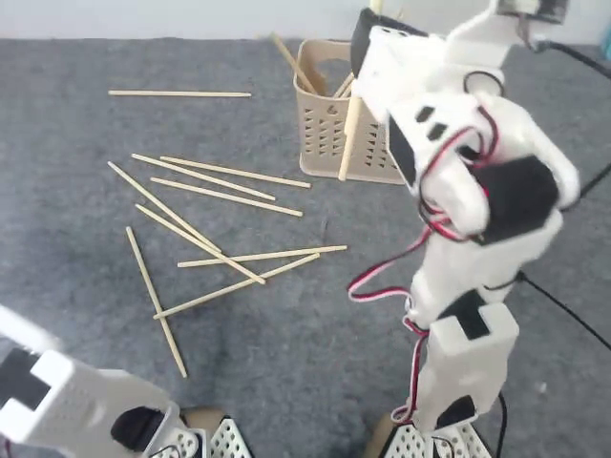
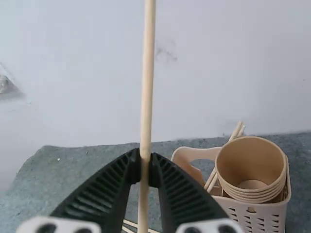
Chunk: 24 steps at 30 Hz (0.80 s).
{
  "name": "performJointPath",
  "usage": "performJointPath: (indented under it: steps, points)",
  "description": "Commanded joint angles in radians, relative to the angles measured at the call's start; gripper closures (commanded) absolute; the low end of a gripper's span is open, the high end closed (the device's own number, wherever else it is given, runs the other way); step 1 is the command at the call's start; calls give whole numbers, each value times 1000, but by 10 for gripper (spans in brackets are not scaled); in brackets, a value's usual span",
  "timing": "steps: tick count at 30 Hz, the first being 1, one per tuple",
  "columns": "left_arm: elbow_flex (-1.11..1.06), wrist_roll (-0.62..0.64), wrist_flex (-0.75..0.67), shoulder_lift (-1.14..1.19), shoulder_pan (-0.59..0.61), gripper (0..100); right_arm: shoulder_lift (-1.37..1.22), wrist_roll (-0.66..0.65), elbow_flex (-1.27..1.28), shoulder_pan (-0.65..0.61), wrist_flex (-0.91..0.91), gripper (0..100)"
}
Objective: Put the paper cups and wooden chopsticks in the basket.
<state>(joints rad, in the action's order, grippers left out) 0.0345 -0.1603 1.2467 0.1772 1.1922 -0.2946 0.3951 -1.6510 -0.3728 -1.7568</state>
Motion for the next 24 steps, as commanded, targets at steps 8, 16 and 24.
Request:
performJointPath:
  steps: [8, 16, 24]
  points:
    - [8, -8, -20, -17, 3, 823, 259, -49, -15, -16, -48, 992]
    - [8, -8, -20, -17, 5, 823, 539, -81, 336, -65, -42, 992]
    - [10, -8, -20, -18, 5, 823, 642, -80, 717, -59, 99, 992]
